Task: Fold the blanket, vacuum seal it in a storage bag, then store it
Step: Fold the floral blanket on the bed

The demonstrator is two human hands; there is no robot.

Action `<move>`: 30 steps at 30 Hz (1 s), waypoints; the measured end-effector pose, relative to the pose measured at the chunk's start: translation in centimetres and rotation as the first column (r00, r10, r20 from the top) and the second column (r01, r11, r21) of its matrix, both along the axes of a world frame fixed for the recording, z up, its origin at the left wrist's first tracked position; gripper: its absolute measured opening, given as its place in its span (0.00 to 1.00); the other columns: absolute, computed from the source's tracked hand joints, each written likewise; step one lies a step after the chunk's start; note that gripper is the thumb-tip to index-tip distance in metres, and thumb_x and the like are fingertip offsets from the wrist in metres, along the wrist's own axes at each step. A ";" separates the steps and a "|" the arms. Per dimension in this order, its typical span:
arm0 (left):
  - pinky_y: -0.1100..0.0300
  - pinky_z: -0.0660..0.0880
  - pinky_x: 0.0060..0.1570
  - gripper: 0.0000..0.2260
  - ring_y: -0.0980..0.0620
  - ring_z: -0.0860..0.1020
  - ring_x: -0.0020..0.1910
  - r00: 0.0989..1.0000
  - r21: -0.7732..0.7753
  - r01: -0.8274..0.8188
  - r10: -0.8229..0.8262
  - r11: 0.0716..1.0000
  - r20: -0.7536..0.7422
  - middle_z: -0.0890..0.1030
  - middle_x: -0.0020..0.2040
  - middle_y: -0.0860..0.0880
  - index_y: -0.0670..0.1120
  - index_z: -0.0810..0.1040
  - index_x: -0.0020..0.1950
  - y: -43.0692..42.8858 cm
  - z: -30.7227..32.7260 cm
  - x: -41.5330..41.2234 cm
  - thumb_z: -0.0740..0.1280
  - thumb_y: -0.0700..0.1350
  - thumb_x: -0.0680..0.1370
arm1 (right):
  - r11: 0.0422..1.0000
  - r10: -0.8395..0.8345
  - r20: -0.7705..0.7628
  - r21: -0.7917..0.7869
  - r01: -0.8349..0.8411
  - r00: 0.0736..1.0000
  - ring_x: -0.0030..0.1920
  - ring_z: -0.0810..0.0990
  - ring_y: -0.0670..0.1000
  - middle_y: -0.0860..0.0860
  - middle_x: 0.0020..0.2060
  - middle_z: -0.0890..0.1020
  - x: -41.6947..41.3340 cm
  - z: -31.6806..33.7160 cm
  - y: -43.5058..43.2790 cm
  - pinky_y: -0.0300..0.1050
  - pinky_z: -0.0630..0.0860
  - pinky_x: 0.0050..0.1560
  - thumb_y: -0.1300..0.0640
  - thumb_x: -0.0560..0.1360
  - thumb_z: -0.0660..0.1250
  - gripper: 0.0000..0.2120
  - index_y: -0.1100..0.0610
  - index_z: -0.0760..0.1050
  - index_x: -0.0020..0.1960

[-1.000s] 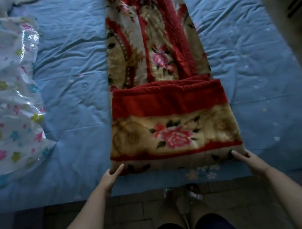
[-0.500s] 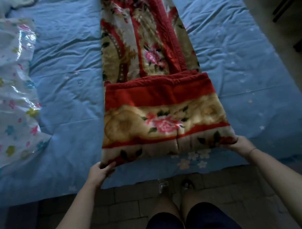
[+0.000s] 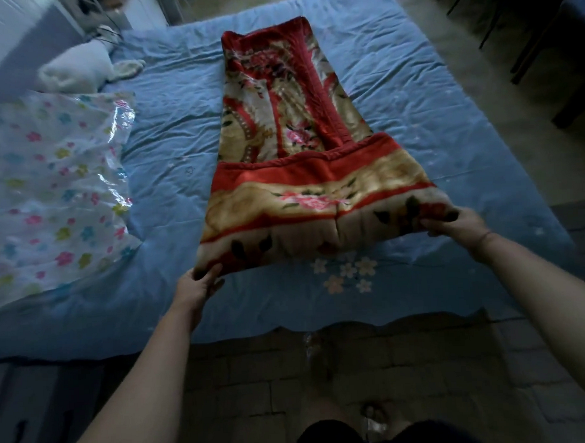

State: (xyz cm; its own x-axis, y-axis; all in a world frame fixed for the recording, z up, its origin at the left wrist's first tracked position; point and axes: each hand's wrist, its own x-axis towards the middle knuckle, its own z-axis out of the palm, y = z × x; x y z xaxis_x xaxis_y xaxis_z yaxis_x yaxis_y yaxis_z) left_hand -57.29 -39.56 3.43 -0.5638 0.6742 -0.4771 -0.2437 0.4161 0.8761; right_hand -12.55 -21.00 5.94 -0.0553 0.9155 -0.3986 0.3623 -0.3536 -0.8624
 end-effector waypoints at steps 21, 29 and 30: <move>0.48 0.73 0.57 0.17 0.44 0.79 0.54 0.946 -0.212 0.178 -0.226 0.961 -0.232 0.82 0.52 0.44 0.44 0.78 0.59 -26.1 3.1 2.0 0.71 0.52 0.75 | 0.995 0.098 0.060 0.014 -0.099 0.993 0.34 0.83 0.46 0.56 0.40 0.82 6.0 3.1 -25.0 0.36 0.78 0.37 0.65 0.67 0.75 0.18 0.68 0.78 0.56; 0.53 0.76 0.53 0.11 0.46 0.79 0.53 0.970 -0.064 0.145 -0.155 0.987 -0.189 0.82 0.53 0.45 0.46 0.79 0.55 -30.0 5.9 0.9 0.71 0.49 0.75 | 0.995 0.084 -0.053 0.057 -0.081 0.995 0.41 0.83 0.50 0.54 0.41 0.85 5.1 5.2 -30.5 0.39 0.79 0.40 0.42 0.49 0.83 0.35 0.61 0.81 0.49; 0.56 0.79 0.49 0.11 0.46 0.79 0.53 0.981 -0.033 0.118 -0.122 0.992 -0.153 0.81 0.54 0.44 0.46 0.79 0.54 -29.4 6.3 0.6 0.71 0.48 0.74 | 0.995 0.069 -0.078 0.076 -0.063 0.995 0.36 0.83 0.47 0.52 0.37 0.84 4.8 5.7 -30.0 0.36 0.78 0.36 0.41 0.47 0.83 0.37 0.61 0.81 0.49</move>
State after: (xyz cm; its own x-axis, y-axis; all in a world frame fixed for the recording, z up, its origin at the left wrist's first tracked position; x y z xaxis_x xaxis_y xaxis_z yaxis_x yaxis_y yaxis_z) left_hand -56.71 -68.94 9.75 -0.5475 0.7313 -0.4068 -0.0530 0.4548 0.8890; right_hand -7.72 -50.98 11.66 -0.1452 0.9353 -0.3227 0.3114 -0.2664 -0.9122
